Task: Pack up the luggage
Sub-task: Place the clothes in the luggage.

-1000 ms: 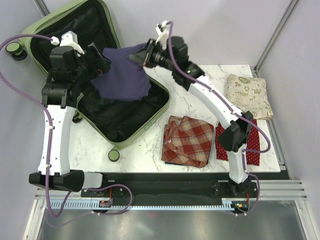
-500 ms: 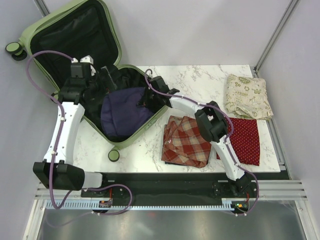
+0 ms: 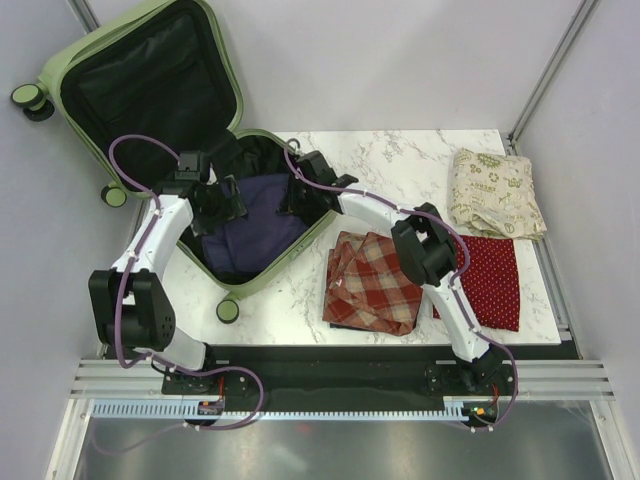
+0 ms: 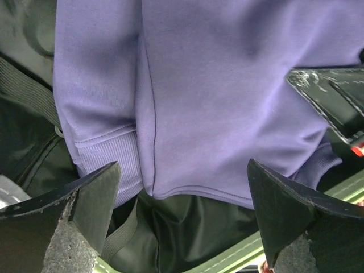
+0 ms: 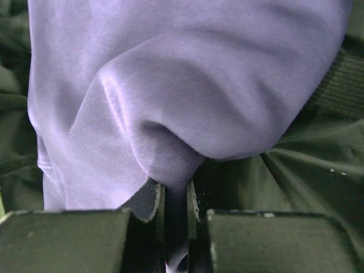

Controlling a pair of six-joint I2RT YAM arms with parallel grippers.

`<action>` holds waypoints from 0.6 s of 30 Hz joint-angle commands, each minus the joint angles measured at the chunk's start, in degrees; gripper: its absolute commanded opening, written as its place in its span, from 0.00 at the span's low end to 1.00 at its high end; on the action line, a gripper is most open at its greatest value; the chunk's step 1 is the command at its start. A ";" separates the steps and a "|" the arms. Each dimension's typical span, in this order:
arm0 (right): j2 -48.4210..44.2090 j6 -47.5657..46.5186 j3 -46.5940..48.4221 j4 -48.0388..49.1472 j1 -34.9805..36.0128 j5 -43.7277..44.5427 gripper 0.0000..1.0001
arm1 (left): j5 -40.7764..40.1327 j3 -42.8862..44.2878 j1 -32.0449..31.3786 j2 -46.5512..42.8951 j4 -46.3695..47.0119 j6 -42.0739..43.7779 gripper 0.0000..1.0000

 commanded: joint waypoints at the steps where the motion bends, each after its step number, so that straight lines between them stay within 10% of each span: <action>1: 2.22 -7.64 9.13 -8.91 -0.42 2.49 0.00 | -0.06 -0.06 0.04 -0.41 4.92 -2.32 1.00; 18: 5.49 -12.49 12.00 -13.41 -0.42 1.52 0.01 | -24.22 6.18 0.30 13.48 8.44 0.15 0.99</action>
